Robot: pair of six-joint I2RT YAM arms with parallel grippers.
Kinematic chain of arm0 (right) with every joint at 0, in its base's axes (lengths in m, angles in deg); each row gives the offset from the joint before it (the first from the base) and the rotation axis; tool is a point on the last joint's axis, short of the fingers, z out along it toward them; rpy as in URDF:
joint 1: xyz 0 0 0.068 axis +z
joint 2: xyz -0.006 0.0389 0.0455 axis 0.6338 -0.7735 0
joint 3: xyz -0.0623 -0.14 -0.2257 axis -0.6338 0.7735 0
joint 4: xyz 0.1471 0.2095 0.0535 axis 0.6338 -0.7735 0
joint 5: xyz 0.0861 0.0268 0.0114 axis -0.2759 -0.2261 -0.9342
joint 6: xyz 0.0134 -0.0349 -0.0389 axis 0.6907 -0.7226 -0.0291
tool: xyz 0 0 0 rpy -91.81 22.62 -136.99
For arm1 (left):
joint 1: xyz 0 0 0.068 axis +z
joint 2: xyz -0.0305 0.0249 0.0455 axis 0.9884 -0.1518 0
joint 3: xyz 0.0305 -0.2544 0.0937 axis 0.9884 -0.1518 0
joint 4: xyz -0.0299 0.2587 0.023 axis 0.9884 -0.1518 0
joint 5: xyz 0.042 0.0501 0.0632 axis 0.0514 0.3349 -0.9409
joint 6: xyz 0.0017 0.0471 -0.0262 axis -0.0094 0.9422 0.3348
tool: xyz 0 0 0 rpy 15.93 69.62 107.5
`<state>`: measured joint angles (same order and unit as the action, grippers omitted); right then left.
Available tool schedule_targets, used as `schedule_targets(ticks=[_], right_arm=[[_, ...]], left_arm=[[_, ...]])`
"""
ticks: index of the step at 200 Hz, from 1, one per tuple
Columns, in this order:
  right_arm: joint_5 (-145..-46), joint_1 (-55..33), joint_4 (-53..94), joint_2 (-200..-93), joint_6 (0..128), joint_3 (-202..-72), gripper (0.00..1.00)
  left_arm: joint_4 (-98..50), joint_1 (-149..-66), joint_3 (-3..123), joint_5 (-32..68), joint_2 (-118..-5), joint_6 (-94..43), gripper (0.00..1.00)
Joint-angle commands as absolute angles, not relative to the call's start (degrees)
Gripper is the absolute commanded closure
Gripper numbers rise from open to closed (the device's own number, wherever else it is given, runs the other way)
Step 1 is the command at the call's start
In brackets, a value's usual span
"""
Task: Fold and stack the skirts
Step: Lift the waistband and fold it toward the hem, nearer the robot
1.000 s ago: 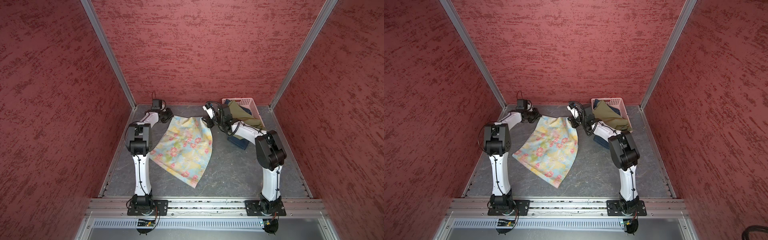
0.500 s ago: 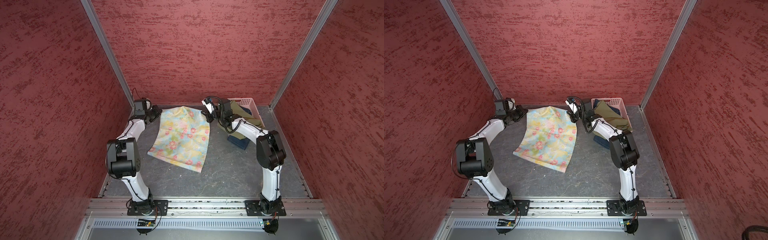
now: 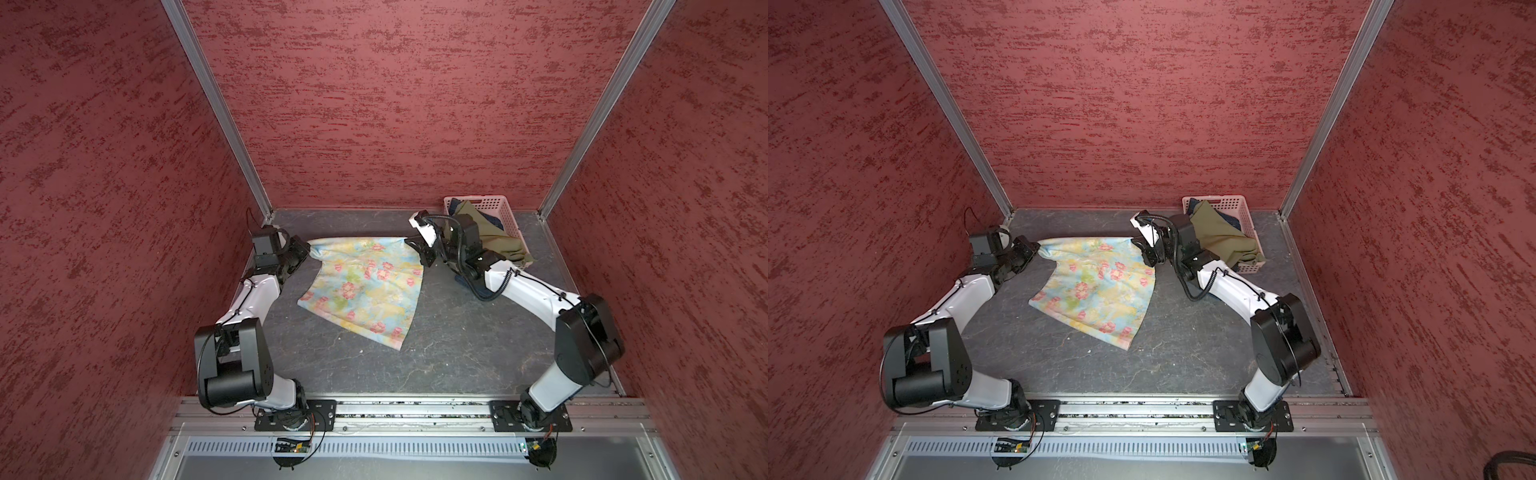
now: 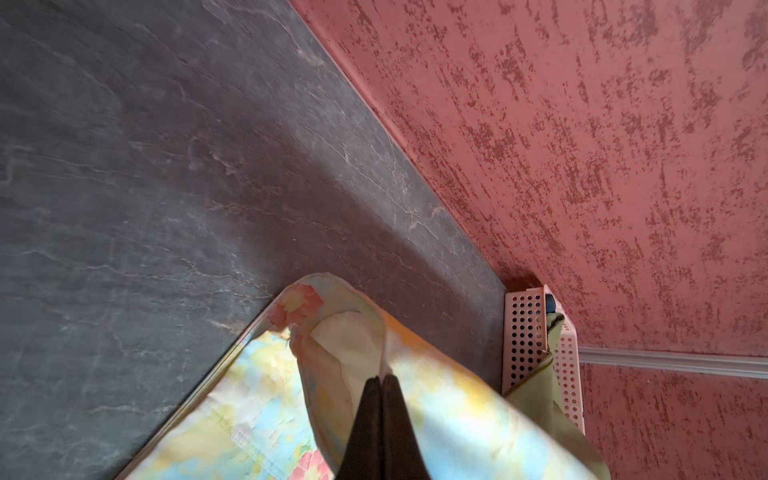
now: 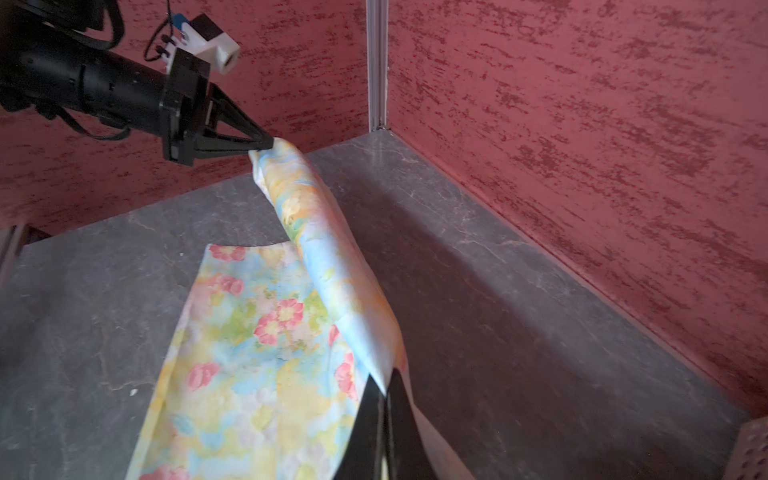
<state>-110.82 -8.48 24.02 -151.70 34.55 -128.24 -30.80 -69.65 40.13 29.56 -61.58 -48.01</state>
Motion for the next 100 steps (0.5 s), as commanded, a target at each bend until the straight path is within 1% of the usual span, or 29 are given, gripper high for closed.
schedule_targets(ticks=[1, 14, 56, 76, 100], right_arm=[[-108.2, -5.4, 24.9, -148.1, 36.0, -124.6, 0.98], [-105.4, -2.9, 25.2, -147.0, 37.4, -122.5, 0.98], [-101.9, 3.8, 25.4, -147.2, 40.6, -116.4, 0.99], [-101.2, 5.2, 26.3, -147.3, 41.6, -113.0, 0.99], [-101.2, 6.0, 27.0, -148.0, 42.3, -110.5, 0.99]], left_arm=[[-28.3, -68.4, 38.1, 24.7, -60.0, -49.3, 1.0], [-27.5, -68.1, 37.2, 24.1, -60.2, -49.8, 1.0], [-25.6, -67.6, 33.8, 22.5, -61.3, -51.6, 1.0], [-23.6, -67.5, 30.1, 22.3, -59.9, -52.7, 1.0], [-24.7, -66.8, 27.3, 21.3, -58.4, -54.0, 1.0]])
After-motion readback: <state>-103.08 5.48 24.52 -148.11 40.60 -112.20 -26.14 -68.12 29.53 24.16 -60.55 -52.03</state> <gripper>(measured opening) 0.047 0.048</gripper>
